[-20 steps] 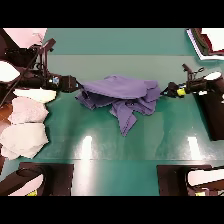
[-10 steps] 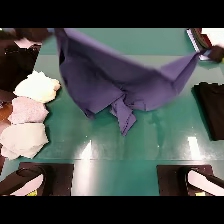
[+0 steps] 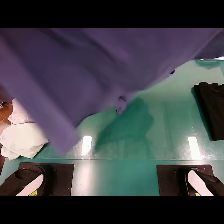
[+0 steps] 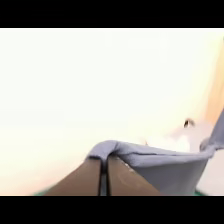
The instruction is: Fold the shirts.
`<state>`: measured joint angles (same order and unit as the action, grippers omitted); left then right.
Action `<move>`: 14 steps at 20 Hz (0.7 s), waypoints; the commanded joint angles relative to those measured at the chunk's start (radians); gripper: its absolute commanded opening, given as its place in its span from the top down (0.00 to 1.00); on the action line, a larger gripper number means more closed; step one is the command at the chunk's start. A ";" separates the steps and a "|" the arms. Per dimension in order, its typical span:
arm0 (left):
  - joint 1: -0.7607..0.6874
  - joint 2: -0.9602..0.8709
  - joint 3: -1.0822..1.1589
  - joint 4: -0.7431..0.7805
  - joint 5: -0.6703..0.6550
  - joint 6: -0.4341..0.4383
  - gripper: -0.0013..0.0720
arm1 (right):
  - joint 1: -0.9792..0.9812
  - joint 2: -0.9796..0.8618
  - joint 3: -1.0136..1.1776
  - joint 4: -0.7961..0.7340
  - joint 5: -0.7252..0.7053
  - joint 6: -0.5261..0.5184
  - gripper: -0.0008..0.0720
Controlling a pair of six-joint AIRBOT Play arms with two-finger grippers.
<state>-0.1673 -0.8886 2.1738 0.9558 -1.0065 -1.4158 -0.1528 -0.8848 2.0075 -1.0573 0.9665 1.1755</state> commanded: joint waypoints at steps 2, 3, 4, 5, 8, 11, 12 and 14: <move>0.000 0.071 0.017 -0.047 0.045 -0.054 0.95 | -0.001 0.026 0.112 -0.097 -0.004 0.031 0.97; 0.000 0.071 0.013 -0.049 0.013 -0.063 0.95 | -0.001 0.014 0.113 -0.095 -0.002 0.032 0.97; 0.000 0.070 -0.012 -0.037 -0.013 -0.080 0.95 | -0.001 -0.005 0.113 -0.095 0.006 0.039 0.97; 0.000 0.070 -0.054 -0.013 -0.035 -0.080 0.95 | -0.001 -0.029 0.113 -0.095 0.016 0.051 0.97; 0.000 0.058 -0.257 0.108 -0.126 -0.141 0.95 | 0.000 -0.151 0.111 -0.086 0.124 0.090 0.97; 0.000 -0.014 -0.504 0.181 -0.145 -0.156 0.95 | 0.070 -0.336 0.109 -0.098 0.269 0.100 0.97; 0.000 -0.052 -0.573 0.182 -0.137 -0.147 0.95 | 0.101 -0.396 0.091 -0.097 0.278 0.100 0.97; 0.000 -0.154 -0.681 0.182 -0.085 -0.113 0.95 | 0.156 -0.488 -0.017 -0.098 0.223 0.100 0.97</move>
<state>-0.1673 -0.9451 1.6623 1.1069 -1.1213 -1.5482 -0.0620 -1.2373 2.0682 -1.1542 1.1698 1.2663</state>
